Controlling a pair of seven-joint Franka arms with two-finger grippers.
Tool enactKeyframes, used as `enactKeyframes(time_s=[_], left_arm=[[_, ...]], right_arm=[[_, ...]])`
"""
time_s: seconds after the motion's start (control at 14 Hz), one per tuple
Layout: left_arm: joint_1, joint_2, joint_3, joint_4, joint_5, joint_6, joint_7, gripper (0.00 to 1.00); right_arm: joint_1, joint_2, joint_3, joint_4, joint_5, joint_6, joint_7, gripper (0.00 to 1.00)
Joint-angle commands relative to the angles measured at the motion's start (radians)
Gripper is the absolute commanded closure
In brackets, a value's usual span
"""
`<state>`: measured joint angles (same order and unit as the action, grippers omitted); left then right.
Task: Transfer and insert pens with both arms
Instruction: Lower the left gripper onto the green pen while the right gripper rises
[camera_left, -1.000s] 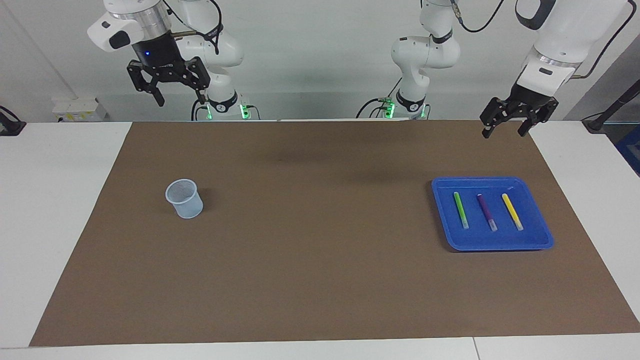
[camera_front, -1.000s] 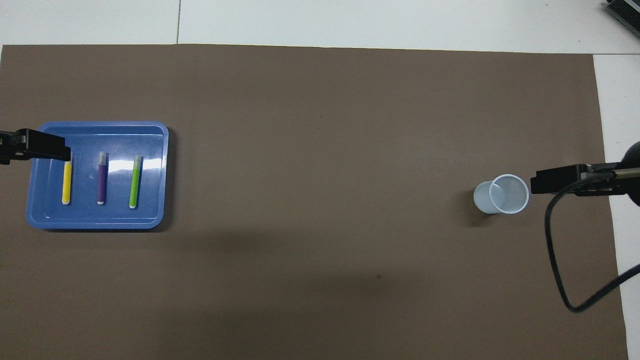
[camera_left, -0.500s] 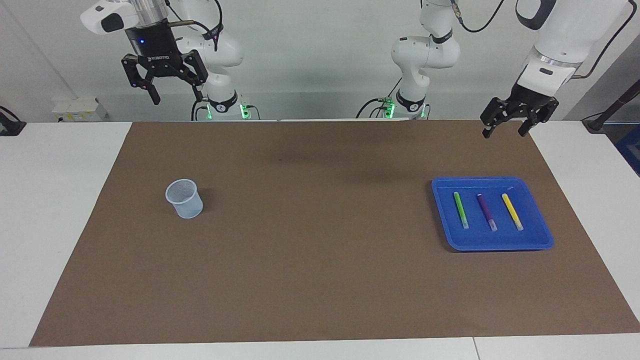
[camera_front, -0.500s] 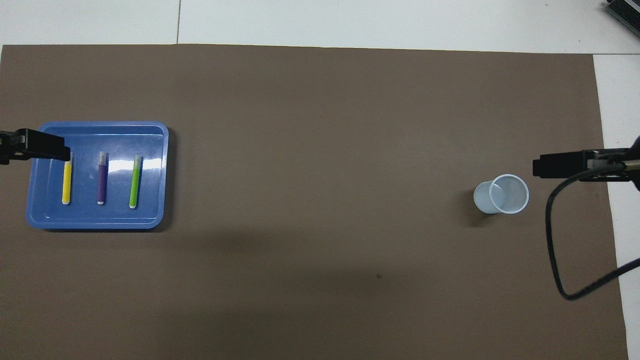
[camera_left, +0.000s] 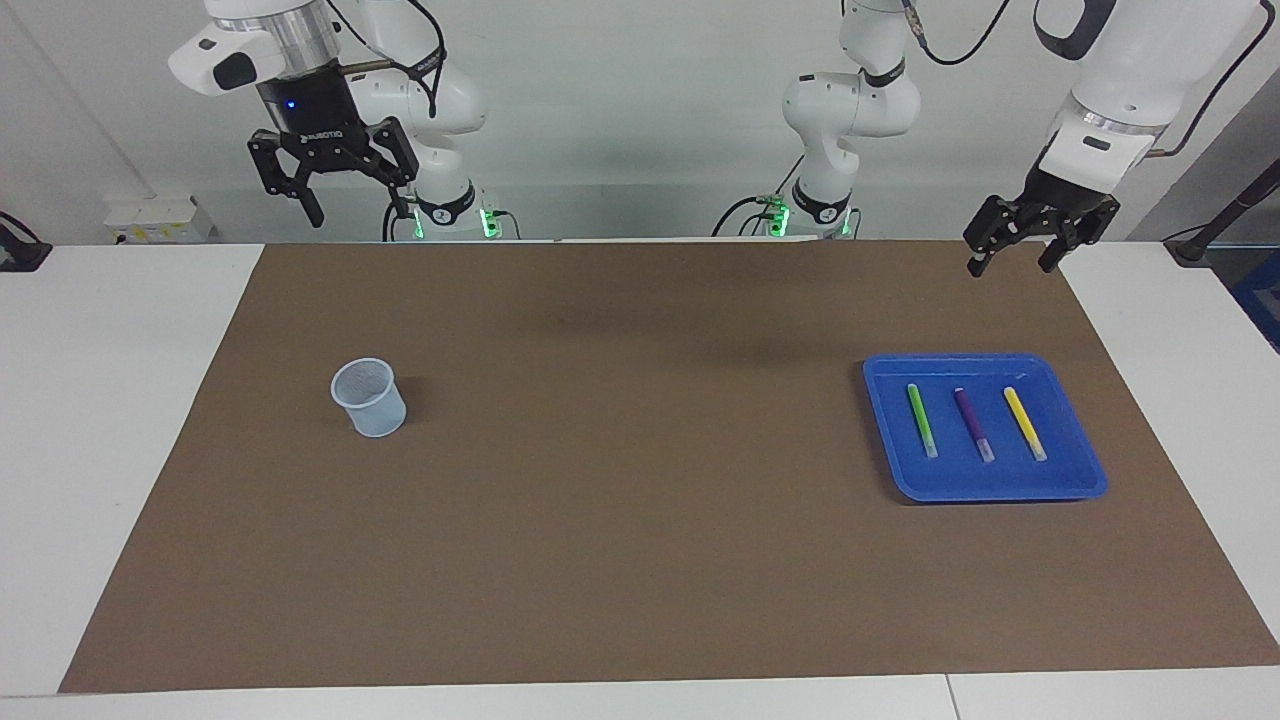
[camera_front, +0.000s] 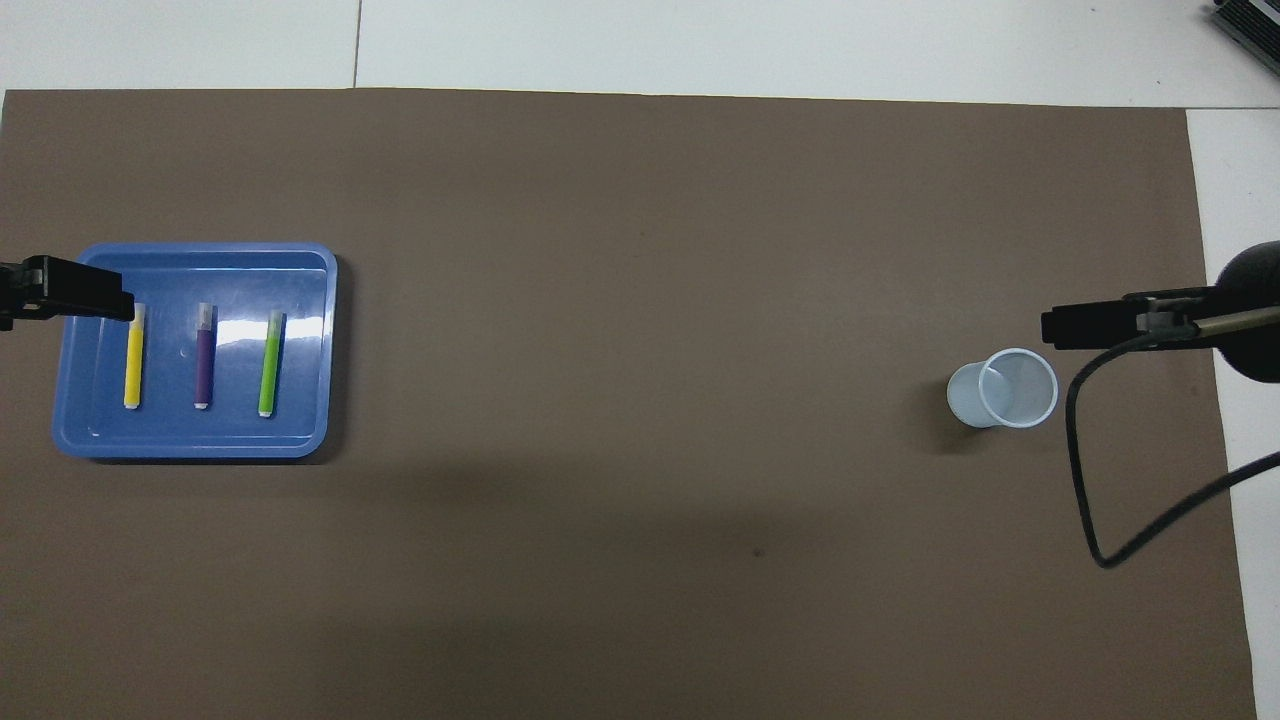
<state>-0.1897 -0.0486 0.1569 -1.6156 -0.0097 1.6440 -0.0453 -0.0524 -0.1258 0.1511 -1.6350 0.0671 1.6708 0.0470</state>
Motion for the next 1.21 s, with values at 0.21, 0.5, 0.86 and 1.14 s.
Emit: enactKeyframes(time_s=[0.21,0.5,0.86,1.14], left_arm=[[0.012,-0.094,-0.002,-0.219,0.002,0.158,0.019,0.0],[0.019,-0.093,-0.002,-0.317,0.002,0.239,0.027,0.0],[0.026,-0.051,-0.002,-0.415,0.002,0.351,0.048,0.0],[0.026,-0.001,-0.002,-0.454,0.001,0.437,0.056,0.0]], right_arm=[[-0.012,0.081,0.007,-0.031,0.1,0.084,0.233,0.0],[-0.011,0.168,0.007,-0.034,0.264,0.283,0.403,0.0],[0.068,0.248,0.016,-0.039,0.33,0.374,0.471,0.0],[0.133,0.287,0.016,-0.039,0.428,0.454,0.629,0.0]])
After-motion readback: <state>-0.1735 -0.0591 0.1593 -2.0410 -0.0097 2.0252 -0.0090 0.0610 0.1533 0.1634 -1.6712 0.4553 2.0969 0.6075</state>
